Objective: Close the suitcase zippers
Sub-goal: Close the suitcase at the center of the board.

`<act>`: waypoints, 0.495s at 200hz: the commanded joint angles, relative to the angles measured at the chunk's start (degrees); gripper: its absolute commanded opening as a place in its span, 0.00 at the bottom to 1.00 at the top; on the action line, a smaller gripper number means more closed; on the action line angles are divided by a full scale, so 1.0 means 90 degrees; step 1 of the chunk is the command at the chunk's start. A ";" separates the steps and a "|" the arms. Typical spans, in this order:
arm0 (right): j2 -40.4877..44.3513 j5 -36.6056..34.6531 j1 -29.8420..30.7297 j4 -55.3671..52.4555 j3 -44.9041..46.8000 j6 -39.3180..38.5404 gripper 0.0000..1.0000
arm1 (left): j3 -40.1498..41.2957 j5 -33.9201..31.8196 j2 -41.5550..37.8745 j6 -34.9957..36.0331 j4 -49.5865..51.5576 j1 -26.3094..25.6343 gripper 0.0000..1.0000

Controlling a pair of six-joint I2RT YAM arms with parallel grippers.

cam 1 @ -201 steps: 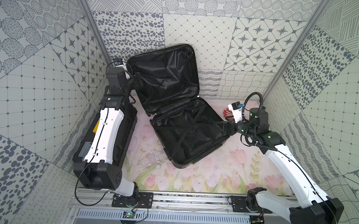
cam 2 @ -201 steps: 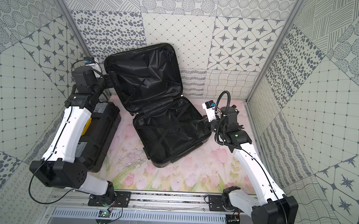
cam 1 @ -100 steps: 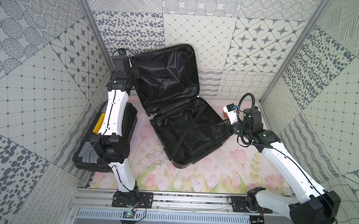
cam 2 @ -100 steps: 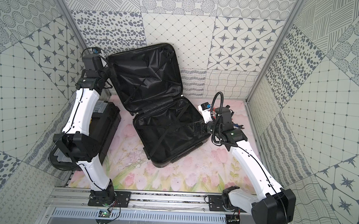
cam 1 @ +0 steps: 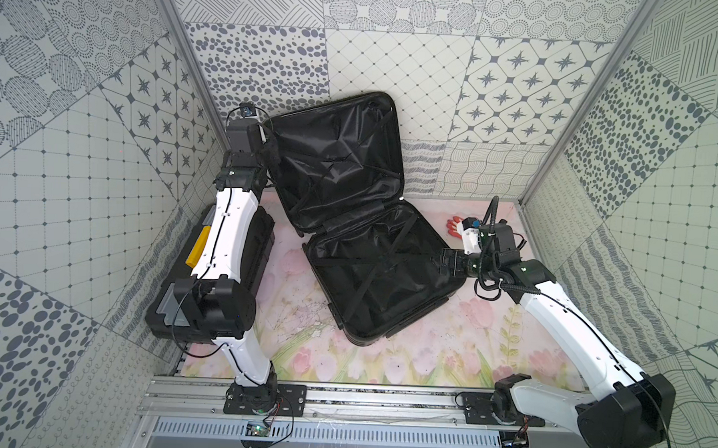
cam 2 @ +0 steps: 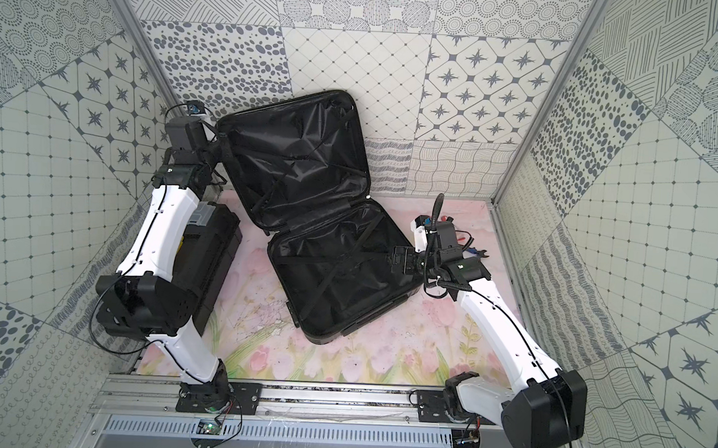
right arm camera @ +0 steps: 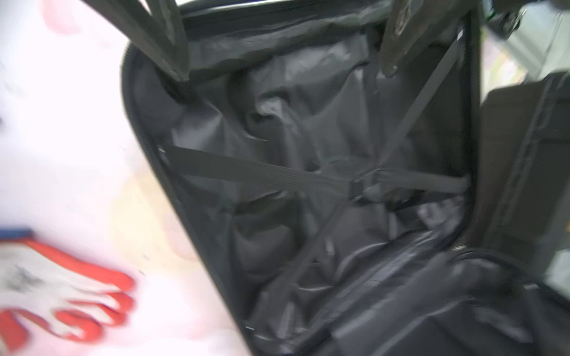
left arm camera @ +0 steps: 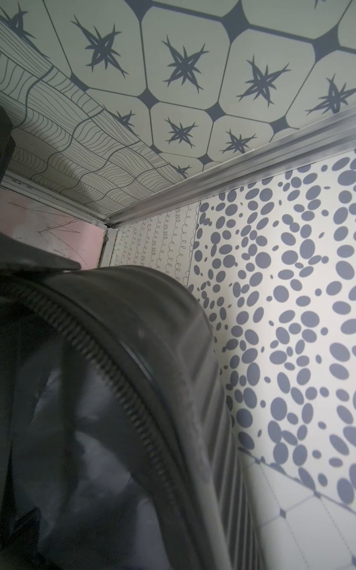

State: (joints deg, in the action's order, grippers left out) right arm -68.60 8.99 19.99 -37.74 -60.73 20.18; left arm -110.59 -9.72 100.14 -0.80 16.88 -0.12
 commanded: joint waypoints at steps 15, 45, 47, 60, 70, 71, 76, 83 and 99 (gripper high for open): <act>-0.0102 -0.1763 0.0045 -0.1309 -0.0035 0.1574 0.98 | 0.1045 0.0997 -0.0800 0.0914 -0.1595 -0.0318 0.00; -0.0132 -0.2326 -0.0056 -0.1659 0.0230 0.1805 0.98 | 0.1472 0.1047 -0.1057 0.1055 -0.1957 -0.0425 0.00; -0.0139 -0.2290 -0.0071 -0.1645 0.0245 0.1833 0.98 | 0.1500 0.1057 -0.1080 0.1055 -0.1987 -0.0431 0.00; -0.0161 -0.1954 -0.0159 -0.1417 0.0401 0.2045 0.92 | 0.1669 0.1115 -0.1206 0.1051 -0.2167 -0.0507 0.00; -0.0179 -0.1688 -0.0171 -0.1184 0.0541 0.2269 0.84 | 0.1807 0.1197 -0.1315 0.1046 -0.2272 -0.0576 0.00; -0.0185 -0.1661 -0.0171 -0.1162 0.0558 0.2293 0.83 | 0.1818 0.1207 -0.1328 0.1046 -0.2279 -0.0584 0.00; -0.0210 -0.1535 -0.0178 -0.1052 0.0616 0.2414 0.78 | 0.1878 0.1259 -0.1380 0.1055 -0.2298 -0.0624 0.00; -0.0279 -0.1417 -0.0171 -0.0948 0.0668 0.2561 0.70 | 0.1964 0.1341 -0.1459 0.1088 -0.2313 -0.0692 0.00; -0.0425 -0.1379 -0.0173 -0.0842 0.0756 0.2759 0.47 | 0.2246 0.1474 -0.1712 0.1081 -0.2434 -0.0846 0.00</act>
State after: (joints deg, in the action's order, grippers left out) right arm -70.72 -5.54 18.44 -48.80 -55.22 39.11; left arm -94.32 -9.30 88.77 4.38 3.79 -4.51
